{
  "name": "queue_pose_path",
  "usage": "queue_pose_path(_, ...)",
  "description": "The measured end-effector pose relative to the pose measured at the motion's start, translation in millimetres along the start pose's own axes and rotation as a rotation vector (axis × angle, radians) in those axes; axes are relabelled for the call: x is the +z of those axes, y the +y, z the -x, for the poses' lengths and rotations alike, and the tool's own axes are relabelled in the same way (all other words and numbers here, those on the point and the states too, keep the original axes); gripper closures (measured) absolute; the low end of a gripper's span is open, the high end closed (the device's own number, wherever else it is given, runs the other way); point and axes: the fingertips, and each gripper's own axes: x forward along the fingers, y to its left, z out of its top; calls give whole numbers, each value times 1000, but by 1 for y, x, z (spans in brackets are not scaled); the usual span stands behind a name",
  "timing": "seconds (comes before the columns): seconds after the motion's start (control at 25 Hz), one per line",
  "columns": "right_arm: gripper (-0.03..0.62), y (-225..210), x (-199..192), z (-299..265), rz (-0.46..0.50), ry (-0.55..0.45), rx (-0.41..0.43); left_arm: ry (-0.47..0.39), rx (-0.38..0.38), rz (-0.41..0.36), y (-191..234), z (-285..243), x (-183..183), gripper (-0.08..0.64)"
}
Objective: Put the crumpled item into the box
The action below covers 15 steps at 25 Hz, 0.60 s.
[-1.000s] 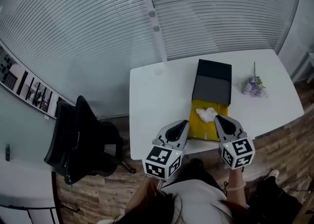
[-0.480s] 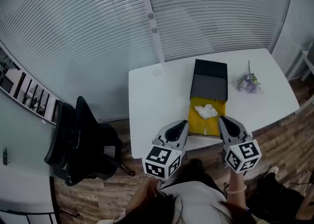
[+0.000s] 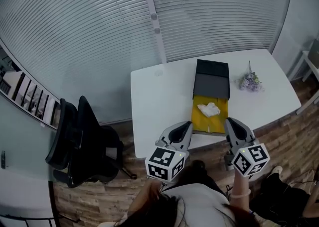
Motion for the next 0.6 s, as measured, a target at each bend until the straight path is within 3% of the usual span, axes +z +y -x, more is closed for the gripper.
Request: queue_pose_path(0.6, 566, 9, 15, 26, -54, -76, -33, -22, -2, -6, -5, 23, 4, 541)
